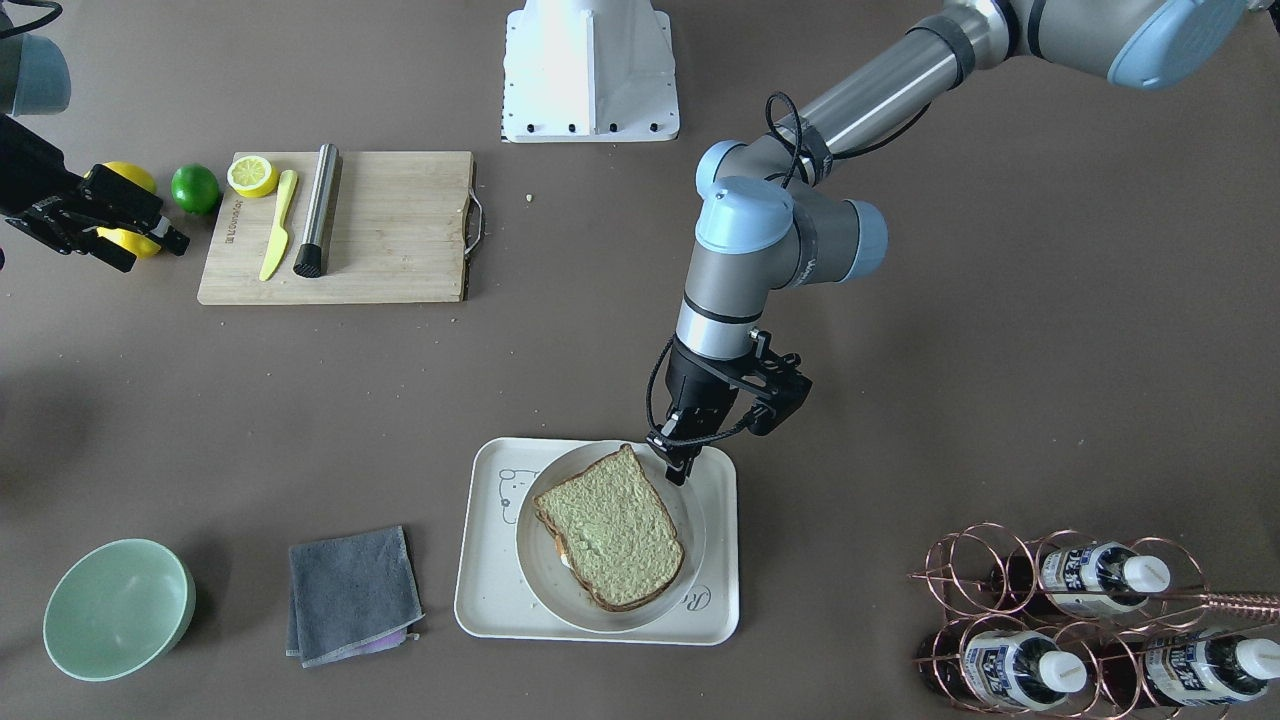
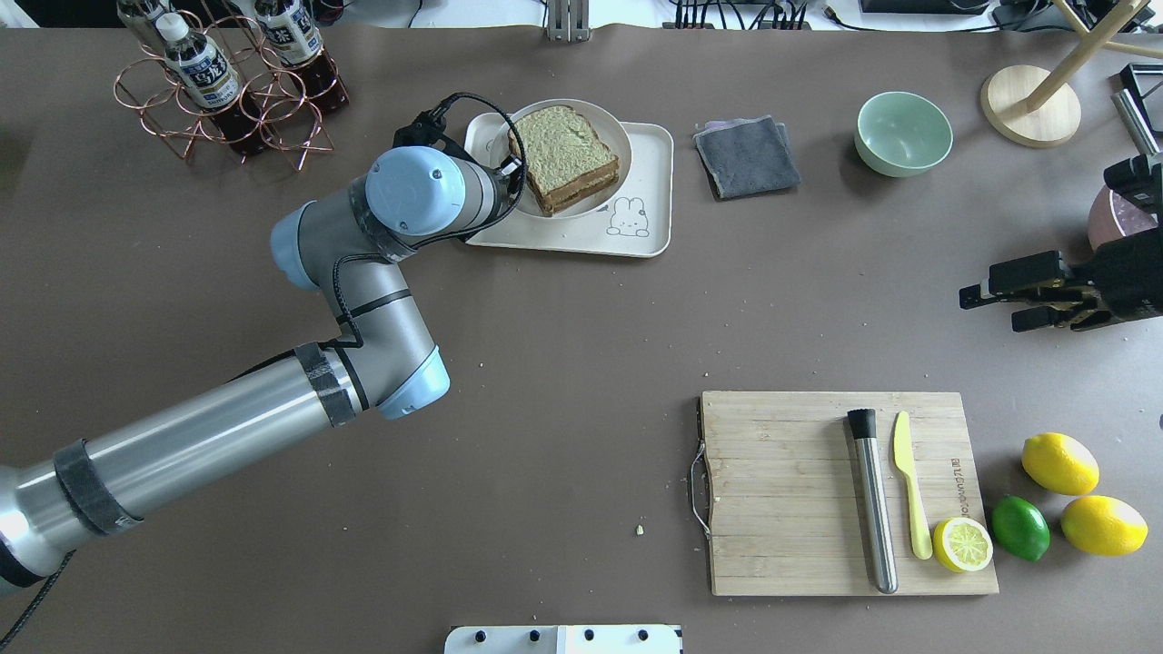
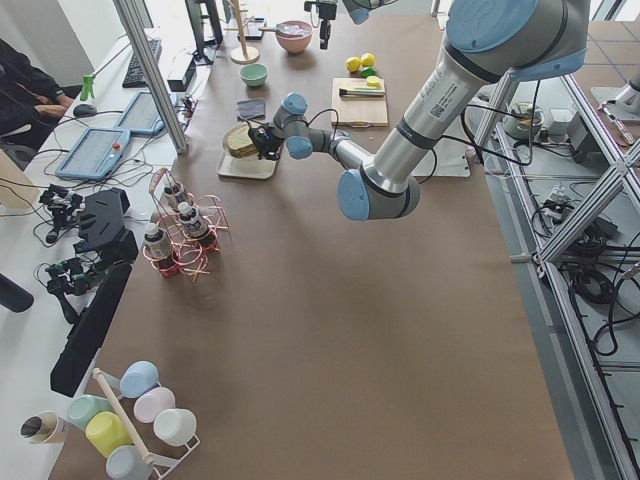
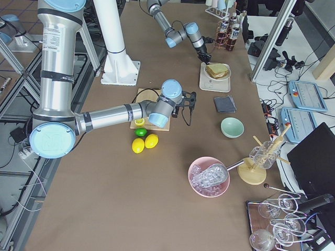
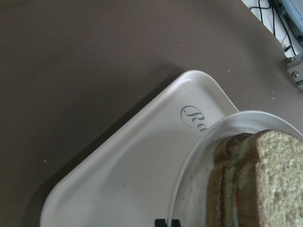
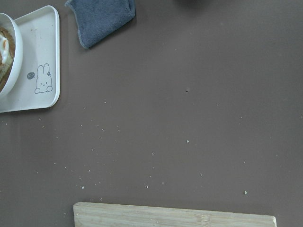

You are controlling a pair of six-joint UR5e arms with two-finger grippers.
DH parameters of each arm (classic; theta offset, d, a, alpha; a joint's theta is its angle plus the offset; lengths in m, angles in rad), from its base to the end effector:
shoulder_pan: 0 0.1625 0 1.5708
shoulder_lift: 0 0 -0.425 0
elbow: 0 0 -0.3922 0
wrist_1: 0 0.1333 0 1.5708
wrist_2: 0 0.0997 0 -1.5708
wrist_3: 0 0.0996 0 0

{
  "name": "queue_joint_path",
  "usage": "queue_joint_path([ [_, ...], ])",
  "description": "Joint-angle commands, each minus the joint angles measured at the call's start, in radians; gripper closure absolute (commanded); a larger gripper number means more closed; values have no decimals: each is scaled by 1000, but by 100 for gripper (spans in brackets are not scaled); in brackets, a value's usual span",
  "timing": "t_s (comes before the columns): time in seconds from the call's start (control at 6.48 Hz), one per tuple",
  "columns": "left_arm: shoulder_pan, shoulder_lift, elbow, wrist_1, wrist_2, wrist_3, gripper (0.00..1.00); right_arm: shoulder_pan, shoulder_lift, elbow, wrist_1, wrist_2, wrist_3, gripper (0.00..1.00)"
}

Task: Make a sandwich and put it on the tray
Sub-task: 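Lift the plate with the sandwich and carry it onto the white tray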

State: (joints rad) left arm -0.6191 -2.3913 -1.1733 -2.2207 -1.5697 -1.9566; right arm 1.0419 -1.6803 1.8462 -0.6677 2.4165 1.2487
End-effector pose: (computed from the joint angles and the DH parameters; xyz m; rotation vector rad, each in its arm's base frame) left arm 0.5771 -0.5750 0.2513 0.1309 1.1079 -0.9040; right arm -0.1744 -0.4149 0.4646 0.0400 -1.2473 0.1726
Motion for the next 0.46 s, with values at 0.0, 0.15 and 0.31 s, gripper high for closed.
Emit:
queue_joint_path([
  [0.0,24,-3,3,-2,5,-1,100,1,-4,-1,0,0,0,0],
  [0.15,22,-3,10,-2,7,-1,100,3,-6,-1,0,0,-2,0],
  [0.31,18,-3,27,-2,8,1,100,3,-6,1,0,0,0,0],
])
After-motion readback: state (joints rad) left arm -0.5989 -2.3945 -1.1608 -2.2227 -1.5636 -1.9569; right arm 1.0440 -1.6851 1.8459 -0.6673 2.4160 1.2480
